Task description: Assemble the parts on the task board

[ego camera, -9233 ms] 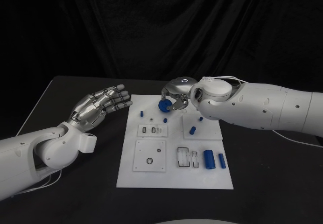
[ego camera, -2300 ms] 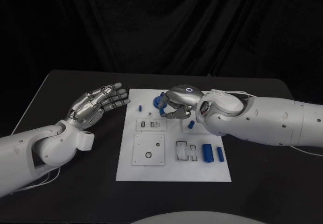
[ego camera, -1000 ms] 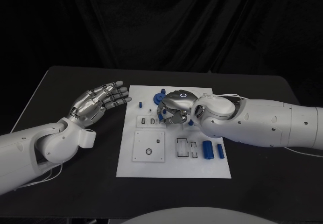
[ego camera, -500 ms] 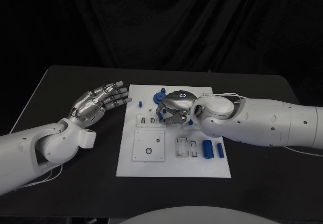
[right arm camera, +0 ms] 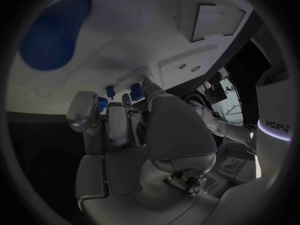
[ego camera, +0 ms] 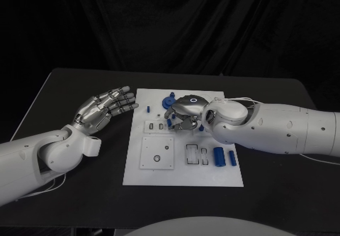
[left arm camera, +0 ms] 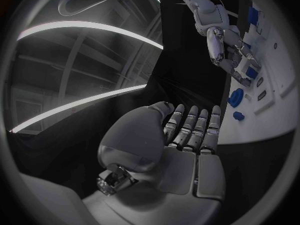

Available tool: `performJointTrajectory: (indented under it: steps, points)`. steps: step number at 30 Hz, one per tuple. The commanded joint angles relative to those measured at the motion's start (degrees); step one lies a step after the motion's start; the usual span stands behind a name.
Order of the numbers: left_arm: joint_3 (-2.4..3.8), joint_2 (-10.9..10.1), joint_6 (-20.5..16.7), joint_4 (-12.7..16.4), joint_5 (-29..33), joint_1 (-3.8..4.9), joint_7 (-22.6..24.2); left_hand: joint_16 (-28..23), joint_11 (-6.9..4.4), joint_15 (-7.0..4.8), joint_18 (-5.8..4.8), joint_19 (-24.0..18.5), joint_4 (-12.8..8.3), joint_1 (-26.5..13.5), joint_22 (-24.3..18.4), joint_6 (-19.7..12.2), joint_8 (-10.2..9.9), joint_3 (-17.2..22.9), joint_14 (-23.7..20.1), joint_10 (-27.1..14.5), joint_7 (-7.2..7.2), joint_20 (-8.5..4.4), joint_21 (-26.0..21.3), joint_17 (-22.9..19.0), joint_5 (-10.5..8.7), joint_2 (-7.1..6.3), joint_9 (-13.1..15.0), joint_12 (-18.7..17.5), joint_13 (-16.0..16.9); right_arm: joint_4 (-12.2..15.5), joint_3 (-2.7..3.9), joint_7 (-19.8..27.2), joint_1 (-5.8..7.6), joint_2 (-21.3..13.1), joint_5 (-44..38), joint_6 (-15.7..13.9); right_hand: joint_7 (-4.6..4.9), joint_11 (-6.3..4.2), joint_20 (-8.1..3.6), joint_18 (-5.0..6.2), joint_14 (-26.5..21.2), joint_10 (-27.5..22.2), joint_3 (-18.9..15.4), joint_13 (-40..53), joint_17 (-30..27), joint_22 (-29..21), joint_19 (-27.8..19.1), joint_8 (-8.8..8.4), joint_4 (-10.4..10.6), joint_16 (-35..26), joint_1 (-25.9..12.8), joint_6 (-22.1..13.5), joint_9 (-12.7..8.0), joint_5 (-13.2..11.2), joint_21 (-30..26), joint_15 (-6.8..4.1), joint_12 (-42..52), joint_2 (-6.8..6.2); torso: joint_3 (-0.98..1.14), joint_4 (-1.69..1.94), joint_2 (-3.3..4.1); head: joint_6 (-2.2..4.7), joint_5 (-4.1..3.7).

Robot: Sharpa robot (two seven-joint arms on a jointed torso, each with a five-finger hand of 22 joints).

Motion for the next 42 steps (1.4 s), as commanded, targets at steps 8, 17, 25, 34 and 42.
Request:
performJointTrajectory:
  steps: [8,17,25,34,42]
  points:
    - [0.07,-1.4,-3.1,1.4,-0.3,-0.12,2.3,3.3,0.16,0.15,-0.95,3.9,-0.2,-1.6,1.2,1.3,0.5,2.4,2.4,0.8,0.39,0.07,2.6,0.4,0.41,-0.98,0.2,0.1,0.1,2.6,0.08,5.8,1.11,-3.9,6.9,-12.1,0.24,0.01,-0.22,0.38,1.9,-0.4,-2.9,5.6,2.5,1.2,-0.2,-0.1,5.6,0.1,-4.0,-2.0,-1.7,-2.8,-0.4,0.11,-0.4,-2.43,0.02,0.0,-0.01,2.13,0.33]
    - [0.08,-1.6,-8.8,1.5,-2.5,1.81,-1.1,11.7,-0.1,-1.37,-0.37,10.9,-0.8,-2.6,4.9,3.9,1.1,4.8,10.1,6.4,1.44,-0.98,9.9,2.0,0.63,-2.57,0.4,3.6,0.7,3.5,0.07,14.1,4.21,-8.4,22.7,-12.9,0.69,0.52,0.13,0.15,1.8,-0.5,-6.2,5.8,3.0,2.0,-0.1,0.27,9.0,0.5,-8.7,-1.2,-2.5,-2.8,0.3,0.54,-0.3,-1.99,0.23,-0.33,-0.55,4.16,0.94]
    - [0.08,0.8,-11.6,-0.9,-8.9,4.52,-12.7,24.0,-3.54,-4.41,-0.11,12.8,-0.8,-3.8,13.0,3.7,0.8,6.5,14.3,13.6,4.41,-3.71,22.8,6.4,0.27,-3.87,0.4,12.2,3.8,2.0,-0.12,19.1,4.77,-12.1,32.2,-9.6,0.89,0.79,0.4,0.09,1.7,-0.6,-5.5,5.8,3.3,2.5,-0.3,0.88,8.8,0.8,-9.0,0.3,-2.6,-2.8,0.5,0.82,-0.2,1.41,1.19,-0.93,-3.16,3.62,2.61]
    - [0.08,4.3,-6.8,-3.6,-19.8,7.73,-27.9,37.7,-5.17,-6.63,1.13,10.0,0.6,-4.6,23.9,7.6,2.5,7.8,17.0,15.6,4.58,-4.6,39.3,11.7,-1.25,-4.75,0.8,16.5,6.0,0.2,-0.18,20.4,2.25,-15.3,44.8,-3.1,1.21,1.44,1.08,0.14,1.5,-0.9,-6.0,5.7,3.5,3.1,-0.4,1.51,8.9,1.1,-10.8,2.2,-3.1,1.3,0.5,1.42,-0.2,6.07,2.04,-1.6,-5.49,2.5,4.36]
    - [0.08,7.4,-0.6,-4.7,-30.9,9.69,-39.3,42.2,-6.13,-7.55,2.92,9.7,1.8,-5.2,27.1,9.2,3.0,7.3,20.1,17.5,4.35,-3.97,44.7,13.3,-6.12,-5.83,0.7,18.0,7.2,-1.7,-0.2,20.9,0.4,-16.0,49.5,-3.0,1.23,1.71,1.33,0.24,1.3,-1.3,-6.4,5.4,3.3,3.1,-0.6,1.88,8.9,0.9,-10.7,3.2,-3.2,4.4,0.0,1.67,-0.4,7.12,3.33,-2.26,-7.25,1.46,4.95]
